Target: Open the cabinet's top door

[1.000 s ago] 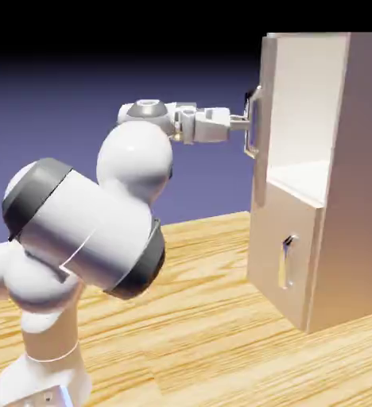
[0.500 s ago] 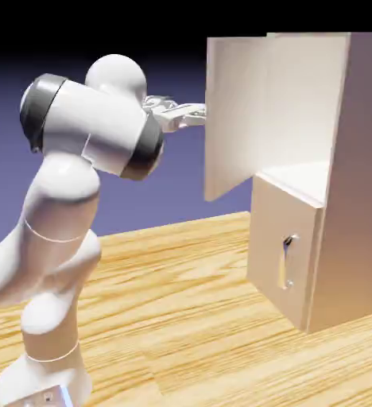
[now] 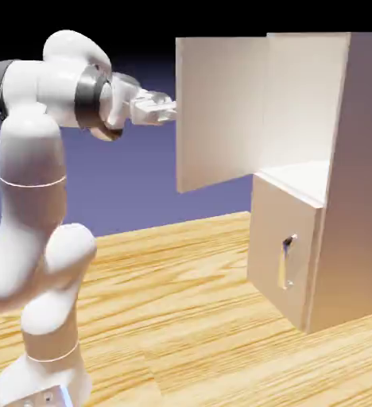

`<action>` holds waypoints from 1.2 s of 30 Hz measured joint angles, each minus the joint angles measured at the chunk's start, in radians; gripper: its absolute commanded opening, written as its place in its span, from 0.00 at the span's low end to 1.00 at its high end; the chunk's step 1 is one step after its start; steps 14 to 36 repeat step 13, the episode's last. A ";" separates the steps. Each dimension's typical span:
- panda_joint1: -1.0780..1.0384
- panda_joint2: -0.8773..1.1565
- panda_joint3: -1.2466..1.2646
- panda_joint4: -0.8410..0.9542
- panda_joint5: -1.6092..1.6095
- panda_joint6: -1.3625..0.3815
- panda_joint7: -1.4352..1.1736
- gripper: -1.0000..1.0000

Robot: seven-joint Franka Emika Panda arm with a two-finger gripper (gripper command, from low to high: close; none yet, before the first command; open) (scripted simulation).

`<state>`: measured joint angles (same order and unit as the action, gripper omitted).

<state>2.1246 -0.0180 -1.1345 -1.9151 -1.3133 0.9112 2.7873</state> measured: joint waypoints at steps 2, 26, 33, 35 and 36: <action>-0.023 0.073 -0.013 0.034 0.051 0.025 -0.015 0.00; -0.270 0.455 0.041 0.304 0.307 0.046 -0.145 1.00; -0.270 0.455 0.041 0.304 0.307 0.046 -0.145 1.00; -0.270 0.455 0.041 0.304 0.307 0.046 -0.145 1.00; -0.270 0.455 0.041 0.304 0.307 0.046 -0.145 1.00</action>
